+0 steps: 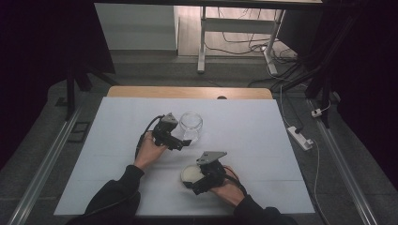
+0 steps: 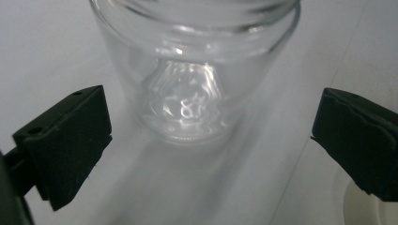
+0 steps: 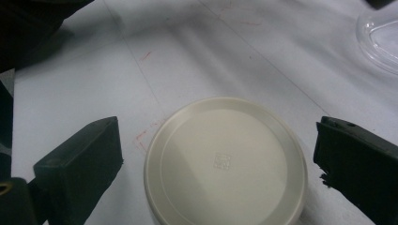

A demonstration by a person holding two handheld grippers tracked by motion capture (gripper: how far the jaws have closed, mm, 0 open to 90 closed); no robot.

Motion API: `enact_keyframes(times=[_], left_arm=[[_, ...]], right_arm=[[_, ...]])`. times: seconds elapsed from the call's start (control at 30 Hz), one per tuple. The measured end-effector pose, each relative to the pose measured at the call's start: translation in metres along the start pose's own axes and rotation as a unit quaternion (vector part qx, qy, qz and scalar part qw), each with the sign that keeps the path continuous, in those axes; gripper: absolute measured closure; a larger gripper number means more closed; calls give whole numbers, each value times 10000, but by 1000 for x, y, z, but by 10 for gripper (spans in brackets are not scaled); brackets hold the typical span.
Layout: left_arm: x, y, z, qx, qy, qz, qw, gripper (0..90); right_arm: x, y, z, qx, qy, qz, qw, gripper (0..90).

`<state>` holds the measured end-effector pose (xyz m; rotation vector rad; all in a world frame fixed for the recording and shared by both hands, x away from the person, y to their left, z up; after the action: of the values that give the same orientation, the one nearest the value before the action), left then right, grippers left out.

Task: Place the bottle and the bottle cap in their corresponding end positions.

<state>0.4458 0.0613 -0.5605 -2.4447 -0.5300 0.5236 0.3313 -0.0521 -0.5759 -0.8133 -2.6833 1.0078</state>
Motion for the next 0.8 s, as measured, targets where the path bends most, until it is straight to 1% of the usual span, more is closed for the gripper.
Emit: enact_keyframes(times=[0.17,0.27,0.33,0.37,0.4,0.47,0.63,0.67,0.8], left_arm=[[-5,-7,6,26,39,13,10000,0],[-8,-11,10,30,14,52,10000,0],[-11,-13,13,52,11,36,10000,0],[-12,-14,14,70,51,45,10000,0],[-14,-15,15,68,31,61,10000,0],[-17,-19,17,92,62,60,9999,0],[-28,-28,20,-22,47,149,9999,0],[-29,-29,20,-15,54,162,9999,0],[-38,-36,24,-42,57,167,9998,0]], right_arm=[[-3,-3,-1,-6,56,20,10000,15],[-4,-6,-1,-16,54,61,10000,14],[-5,-8,-1,-41,57,81,9999,14],[-6,-9,-1,-46,46,92,9999,14],[-7,-10,-1,-53,47,105,9999,14],[-8,-13,-2,-66,92,104,9999,11],[-11,-18,-3,-156,219,140,9995,0],[-12,-20,-4,-178,233,154,9995,0],[-15,-25,-5,-230,195,222,9993,0]])
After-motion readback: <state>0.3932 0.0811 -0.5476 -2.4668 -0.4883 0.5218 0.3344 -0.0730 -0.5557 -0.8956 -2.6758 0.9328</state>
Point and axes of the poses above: each handheld gripper's, and its own axes: y roughly forward along the jaws, z roughly out of its underside, x roughly to its left, the point moved 8 cm from there along y, roughly forward along the jaws, and after that the axes turned 11 degrees about z, right-handed, at the moved point
